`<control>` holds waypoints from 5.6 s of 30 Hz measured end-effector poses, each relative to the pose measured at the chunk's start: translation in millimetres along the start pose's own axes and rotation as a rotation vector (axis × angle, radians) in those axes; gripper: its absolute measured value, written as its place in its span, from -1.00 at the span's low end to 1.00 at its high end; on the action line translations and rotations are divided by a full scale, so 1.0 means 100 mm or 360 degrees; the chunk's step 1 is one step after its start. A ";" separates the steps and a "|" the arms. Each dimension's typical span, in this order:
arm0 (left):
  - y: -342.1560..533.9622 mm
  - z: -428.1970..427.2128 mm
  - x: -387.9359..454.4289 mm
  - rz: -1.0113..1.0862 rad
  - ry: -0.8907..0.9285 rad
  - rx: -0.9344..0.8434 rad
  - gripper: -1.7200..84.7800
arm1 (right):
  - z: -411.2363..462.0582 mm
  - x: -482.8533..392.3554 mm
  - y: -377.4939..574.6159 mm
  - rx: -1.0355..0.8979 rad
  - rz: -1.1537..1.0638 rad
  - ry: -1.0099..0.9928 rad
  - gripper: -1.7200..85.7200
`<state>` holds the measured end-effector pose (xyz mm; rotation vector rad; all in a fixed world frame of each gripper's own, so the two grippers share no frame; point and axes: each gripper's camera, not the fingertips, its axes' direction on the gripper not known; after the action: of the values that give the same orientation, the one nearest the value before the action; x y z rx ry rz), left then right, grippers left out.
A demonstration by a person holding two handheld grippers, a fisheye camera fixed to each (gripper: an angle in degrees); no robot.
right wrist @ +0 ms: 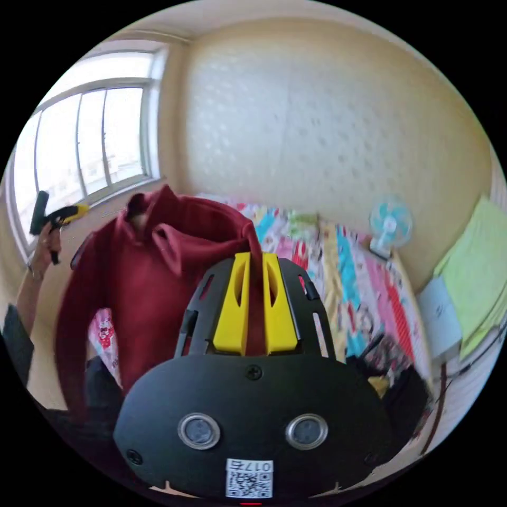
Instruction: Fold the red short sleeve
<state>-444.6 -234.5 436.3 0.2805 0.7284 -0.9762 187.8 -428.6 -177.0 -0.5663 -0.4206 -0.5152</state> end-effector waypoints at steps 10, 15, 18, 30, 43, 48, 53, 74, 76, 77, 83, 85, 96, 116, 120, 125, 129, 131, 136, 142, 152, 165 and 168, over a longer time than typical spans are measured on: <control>2.75 1.94 -0.18 -0.0237 0.0118 -0.0785 -0.67 | 1.06 0.03 2.55 -0.0522 0.0244 0.0205 -0.70; 3.31 2.38 0.43 -0.0325 0.0440 -0.0754 -0.65 | 0.84 0.23 3.11 -0.0488 0.0599 0.0070 -0.62; 3.42 2.76 0.74 -0.0228 0.0232 -0.0826 -0.66 | 1.07 0.22 3.30 -0.0750 0.0650 0.0057 -0.63; 3.33 1.56 1.21 -0.0234 0.0403 -0.0624 -0.91 | 0.05 -0.16 2.81 -0.0547 0.0432 -0.0165 -0.91; 3.37 1.35 0.34 -0.0388 -0.0558 -0.0650 -0.70 | 0.17 -0.39 2.91 -0.0717 0.0501 -0.0023 -0.90; 3.25 1.83 0.11 -0.0597 -0.0427 -0.0917 -0.88 | 0.20 -0.48 2.58 -0.0703 0.0505 -0.0060 -0.90; 2.68 0.55 0.27 -0.0473 -0.0492 -0.0436 -0.91 | 0.30 -0.54 2.54 -0.0803 0.0449 0.0072 -0.89; 3.35 2.44 0.98 -0.0180 -0.0063 -0.1204 -0.88 | 1.33 -0.19 2.69 -0.1203 0.0542 -0.0215 -0.86; 3.27 1.91 0.87 -0.0305 0.0267 -0.1066 -0.90 | 0.99 -0.31 2.67 -0.1087 0.0484 -0.0272 -0.87; 3.27 1.79 0.88 -0.0288 0.0263 -0.1045 -0.89 | 0.85 -0.42 2.73 -0.1112 0.0406 -0.0241 -0.87; 3.75 1.56 0.70 -0.0465 -0.0045 -0.1356 -0.82 | 0.96 -0.75 2.91 -0.1518 0.0224 -0.0137 -0.84; 3.82 1.47 0.55 -0.0555 -0.0196 -0.1376 -0.77 | 0.89 -0.72 2.54 -0.1315 0.0154 0.0064 -0.81; 3.68 1.17 0.33 -0.0656 -0.0262 -0.1297 -0.75 | 2.82 -0.29 1.38 -0.1165 -0.0096 -0.0010 -0.72; 3.80 0.37 -0.49 -0.0908 -0.0030 -0.0984 -0.77 | -0.40 1.83 3.91 0.0739 0.1722 0.0019 -0.90; 3.91 0.01 -0.61 -0.0986 -0.0013 -0.0781 -0.73 | -0.33 1.13 2.82 0.0794 0.1199 0.0057 -0.90; 4.16 -0.44 -0.97 -0.1212 0.0011 -0.0426 -0.70 | 0.90 -0.79 1.65 0.0258 0.0127 -0.0399 -0.90; 4.39 -0.83 -1.42 -0.1439 -0.0056 -0.0016 -0.68 | 2.08 -1.85 2.11 -0.0442 -0.0069 -0.0401 -0.91; 4.50 -0.98 -1.61 -0.1550 -0.0203 0.0125 -0.66 | 2.25 -2.24 2.48 -0.0599 -0.0107 -0.0335 -0.92; 4.91 -0.96 -2.17 -0.1897 -0.0171 0.0392 -0.66 | 1.92 -2.60 2.80 -0.0571 -0.0305 -0.0159 -0.92; 5.23 -1.06 -2.13 -0.1966 0.0004 0.0870 -0.87 | 1.64 -2.20 2.97 -0.0576 -0.0114 -0.0097 -0.93; 3.43 -1.75 -0.82 -0.0838 -0.0060 0.1105 -0.88 | 1.92 -1.17 3.61 -0.0342 0.0681 -0.0143 -0.95; 2.00 1.70 2.32 0.0324 0.0512 -0.0047 -0.75 | 1.79 -0.83 3.90 -0.0261 0.0744 -0.0424 -0.93; 2.32 1.67 2.06 0.0208 0.0161 -0.0122 -0.75 | 1.66 -0.82 3.85 -0.0353 0.0672 -0.0413 -0.89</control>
<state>-107.1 -329.2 397.6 0.3083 0.8273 -0.8128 301.0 -21.8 -243.6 -0.9162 -0.4767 -0.0810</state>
